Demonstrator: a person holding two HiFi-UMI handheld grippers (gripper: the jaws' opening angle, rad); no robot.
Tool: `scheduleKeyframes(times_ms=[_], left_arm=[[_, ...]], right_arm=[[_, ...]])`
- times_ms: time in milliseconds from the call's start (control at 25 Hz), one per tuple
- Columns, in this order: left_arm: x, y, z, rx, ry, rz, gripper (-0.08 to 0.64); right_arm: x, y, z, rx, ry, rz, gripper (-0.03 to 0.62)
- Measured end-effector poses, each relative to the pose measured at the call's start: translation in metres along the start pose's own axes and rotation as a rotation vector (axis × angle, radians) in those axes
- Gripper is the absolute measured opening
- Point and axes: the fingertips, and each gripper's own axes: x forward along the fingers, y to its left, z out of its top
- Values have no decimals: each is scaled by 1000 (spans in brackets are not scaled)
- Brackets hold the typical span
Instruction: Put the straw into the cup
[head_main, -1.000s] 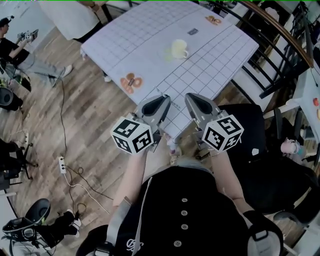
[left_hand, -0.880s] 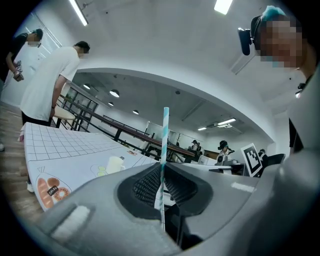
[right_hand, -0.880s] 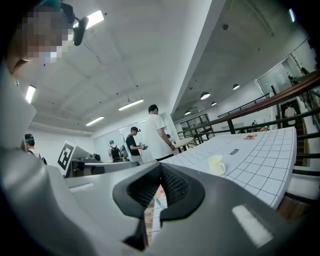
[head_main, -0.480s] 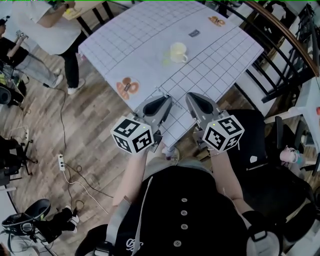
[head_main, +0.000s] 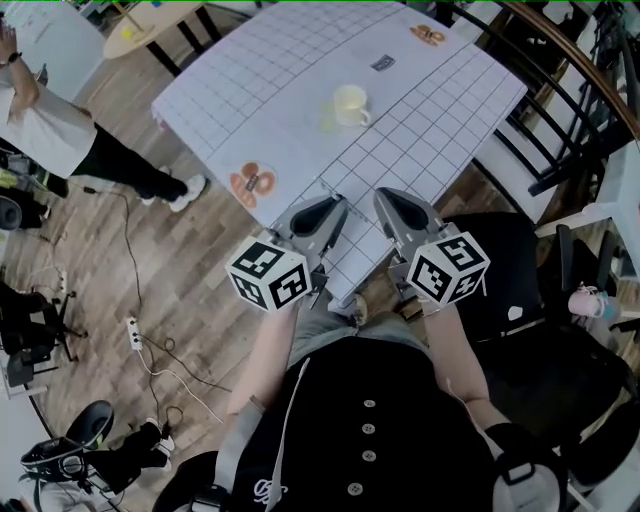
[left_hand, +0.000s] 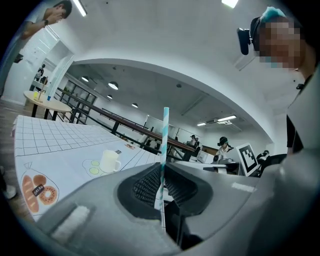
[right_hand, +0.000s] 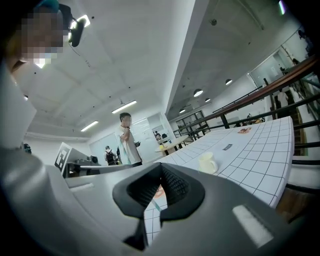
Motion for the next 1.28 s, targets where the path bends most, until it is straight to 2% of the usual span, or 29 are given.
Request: scheduleKeyframes(times_ms=[240,880,1280], left_arm=[[19,14,7,11,16,-37,23],[72,99,59,35,45,-133,23],[120,145,104,75,15,-190,23]], right_arm=[[11,-15,3,6,-8,-42,0],[87,-58,30,27,-47,-177,0],[135,-86,37,31,-43,-241,0]])
